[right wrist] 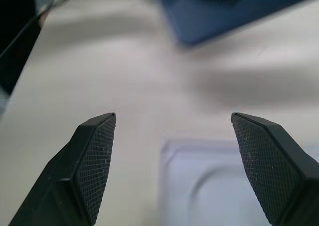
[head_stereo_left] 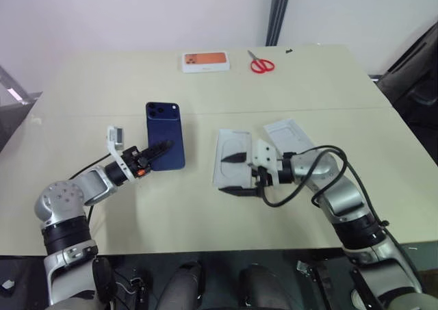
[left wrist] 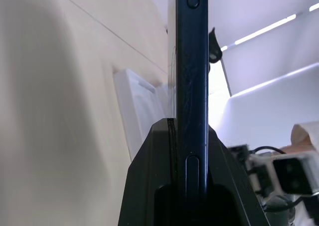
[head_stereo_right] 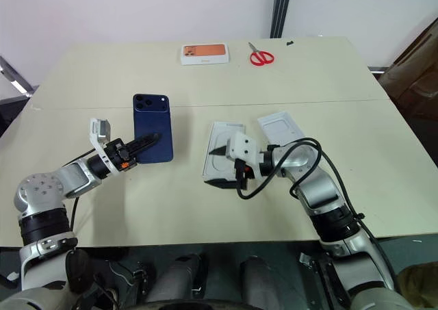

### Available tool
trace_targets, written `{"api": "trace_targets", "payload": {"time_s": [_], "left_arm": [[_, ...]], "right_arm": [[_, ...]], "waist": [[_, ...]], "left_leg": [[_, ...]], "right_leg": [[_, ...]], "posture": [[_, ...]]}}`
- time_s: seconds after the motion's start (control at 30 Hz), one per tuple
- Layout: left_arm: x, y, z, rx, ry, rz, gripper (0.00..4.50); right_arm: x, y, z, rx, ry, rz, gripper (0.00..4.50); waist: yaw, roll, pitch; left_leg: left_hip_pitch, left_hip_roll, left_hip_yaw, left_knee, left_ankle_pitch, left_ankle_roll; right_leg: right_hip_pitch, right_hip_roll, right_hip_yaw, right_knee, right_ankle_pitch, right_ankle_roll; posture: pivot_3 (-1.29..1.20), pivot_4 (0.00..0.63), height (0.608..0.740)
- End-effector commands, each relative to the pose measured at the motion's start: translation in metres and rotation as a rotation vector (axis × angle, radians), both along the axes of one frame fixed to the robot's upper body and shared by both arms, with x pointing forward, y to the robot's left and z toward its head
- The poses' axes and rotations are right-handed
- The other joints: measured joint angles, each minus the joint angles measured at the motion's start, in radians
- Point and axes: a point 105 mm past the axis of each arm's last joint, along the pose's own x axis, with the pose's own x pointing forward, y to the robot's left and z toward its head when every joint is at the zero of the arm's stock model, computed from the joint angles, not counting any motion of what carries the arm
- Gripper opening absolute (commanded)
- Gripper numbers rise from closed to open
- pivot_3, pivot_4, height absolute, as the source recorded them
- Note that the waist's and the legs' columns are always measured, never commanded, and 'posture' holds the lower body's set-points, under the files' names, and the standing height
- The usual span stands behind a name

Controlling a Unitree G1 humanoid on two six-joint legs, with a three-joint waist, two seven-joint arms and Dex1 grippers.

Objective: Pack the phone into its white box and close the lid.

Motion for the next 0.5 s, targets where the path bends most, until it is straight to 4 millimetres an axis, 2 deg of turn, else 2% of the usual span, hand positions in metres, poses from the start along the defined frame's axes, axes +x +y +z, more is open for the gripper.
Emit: {"api": "trace_targets", "payload": {"time_s": [0.03, 0.1, 0.17, 0.2, 0.33, 0.47, 0.5], "left_arm": [[-0.003, -0.010, 0.011, -0.006, -0.058, -0.026, 0.00], [-0.003, -0.019, 0.006, 0.002, -0.049, -0.041, 0.00], [-0.003, -0.021, 0.004, 0.005, -0.043, -0.042, 0.00], [-0.003, -0.022, 0.003, 0.013, -0.043, -0.043, 0.00], [-0.002, -0.022, 0.003, 0.025, -0.041, -0.040, 0.00], [-0.001, -0.020, 0.004, 0.034, -0.041, -0.031, 0.00], [-0.002, -0.020, 0.003, 0.038, -0.038, -0.034, 0.00]], "right_arm": [[-0.003, 0.001, 0.004, -0.016, -0.056, 0.027, 3.86], [-0.001, -0.009, -0.015, -0.085, -0.049, -0.002, 3.86], [0.000, -0.011, -0.022, -0.110, -0.056, -0.005, 3.36], [0.001, -0.011, -0.023, -0.110, -0.049, -0.009, 3.06], [0.006, -0.017, -0.036, -0.162, -0.079, -0.032, 1.15], [0.005, -0.018, -0.037, -0.156, -0.077, -0.017, 1.15], [0.004, -0.018, -0.036, -0.149, -0.073, -0.016, 0.95]], "waist": [[-0.002, 0.000, 0.000], [0.003, 0.000, 0.000], [0.007, -0.001, 0.001], [0.007, -0.002, 0.001], [0.004, -0.002, 0.001], [0.005, -0.002, 0.001], [0.005, -0.002, 0.001]], "left_leg": [[0.000, 0.000, 0.000, -0.001, 0.000, 0.000], [0.000, 0.000, 0.000, 0.000, 0.000, 0.000], [0.000, 0.000, 0.000, 0.001, 0.001, -0.002], [-0.001, 0.000, 0.000, 0.001, 0.001, -0.002], [-0.001, 0.000, 0.000, 0.001, 0.001, -0.002], [-0.001, 0.000, 0.000, 0.001, 0.001, -0.002], [-0.001, 0.000, 0.000, 0.001, 0.001, -0.002]], "right_leg": [[-0.001, 0.000, 0.000, 0.000, 0.000, 0.000], [0.000, 0.000, 0.000, 0.000, 0.000, 0.000], [0.001, 0.000, 0.000, -0.001, 0.000, 0.000], [0.001, 0.000, 0.000, -0.002, 0.000, 0.000], [0.000, 0.000, 0.000, -0.001, 0.000, 0.000], [0.000, 0.000, 0.000, -0.001, 0.000, 0.000], [0.000, 0.000, 0.000, -0.001, 0.000, 0.000]], "posture": [[0.00, 0.150, 0.734], [0.00, 0.150, 0.734], [0.00, 0.150, 0.734], [0.00, 0.150, 0.734], [0.00, 0.150, 0.734], [0.00, 0.150, 0.734], [0.00, 0.150, 0.734]]}}
